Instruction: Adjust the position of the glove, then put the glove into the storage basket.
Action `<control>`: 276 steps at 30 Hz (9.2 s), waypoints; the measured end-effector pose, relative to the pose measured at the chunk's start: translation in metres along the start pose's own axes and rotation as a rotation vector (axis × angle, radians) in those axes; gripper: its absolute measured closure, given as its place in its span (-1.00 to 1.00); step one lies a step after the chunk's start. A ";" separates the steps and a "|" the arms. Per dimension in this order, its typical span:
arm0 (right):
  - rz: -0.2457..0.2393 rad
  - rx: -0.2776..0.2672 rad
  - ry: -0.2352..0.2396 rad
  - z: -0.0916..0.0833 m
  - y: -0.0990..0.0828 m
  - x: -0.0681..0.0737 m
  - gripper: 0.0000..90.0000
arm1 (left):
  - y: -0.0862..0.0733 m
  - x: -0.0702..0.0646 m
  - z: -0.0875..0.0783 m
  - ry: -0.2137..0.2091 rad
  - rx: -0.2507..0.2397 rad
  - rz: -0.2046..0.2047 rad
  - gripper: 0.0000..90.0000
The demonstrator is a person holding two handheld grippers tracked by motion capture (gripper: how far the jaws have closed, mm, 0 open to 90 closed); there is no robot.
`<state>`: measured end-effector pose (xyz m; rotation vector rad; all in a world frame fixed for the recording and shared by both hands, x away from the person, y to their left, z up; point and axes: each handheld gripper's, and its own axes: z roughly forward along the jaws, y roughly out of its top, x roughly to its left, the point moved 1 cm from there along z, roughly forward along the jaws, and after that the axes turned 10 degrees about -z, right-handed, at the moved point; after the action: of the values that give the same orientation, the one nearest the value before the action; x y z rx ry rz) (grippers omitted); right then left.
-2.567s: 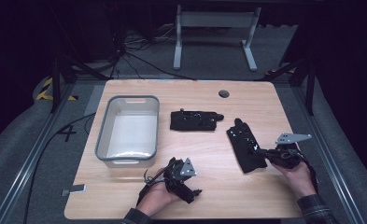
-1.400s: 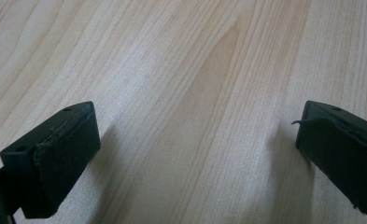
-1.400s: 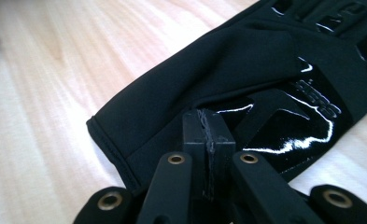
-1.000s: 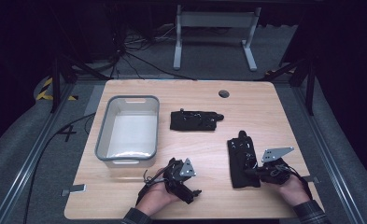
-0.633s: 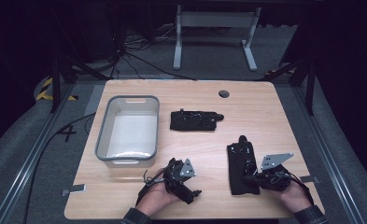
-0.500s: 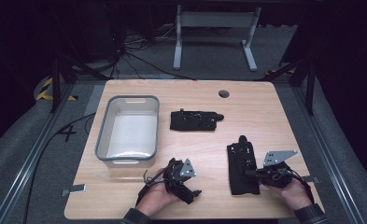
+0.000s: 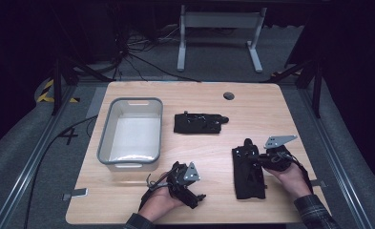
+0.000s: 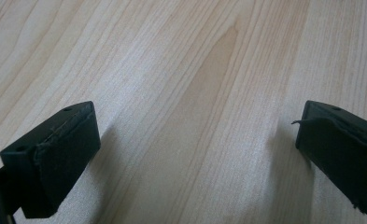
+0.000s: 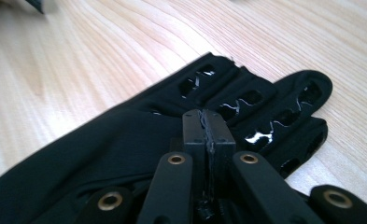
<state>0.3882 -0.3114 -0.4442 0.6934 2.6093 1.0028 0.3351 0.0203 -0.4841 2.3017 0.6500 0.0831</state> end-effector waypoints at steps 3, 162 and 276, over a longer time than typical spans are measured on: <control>0.010 0.021 0.003 0.006 -0.003 -0.004 0.99 | 0.000 0.000 0.000 0.000 0.000 0.000 -1.00; -0.075 -0.061 0.076 -0.029 -0.026 0.059 0.34 | 0.132 0.122 0.058 0.318 0.095 -0.252 1.00; -0.093 0.035 0.037 -0.005 -0.023 0.051 1.00 | 0.077 -0.045 0.045 -0.198 0.129 -0.088 0.99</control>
<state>0.3348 -0.3022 -0.4594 0.5605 2.6702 0.9530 0.3401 -0.0759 -0.4598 2.3615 0.6697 -0.2314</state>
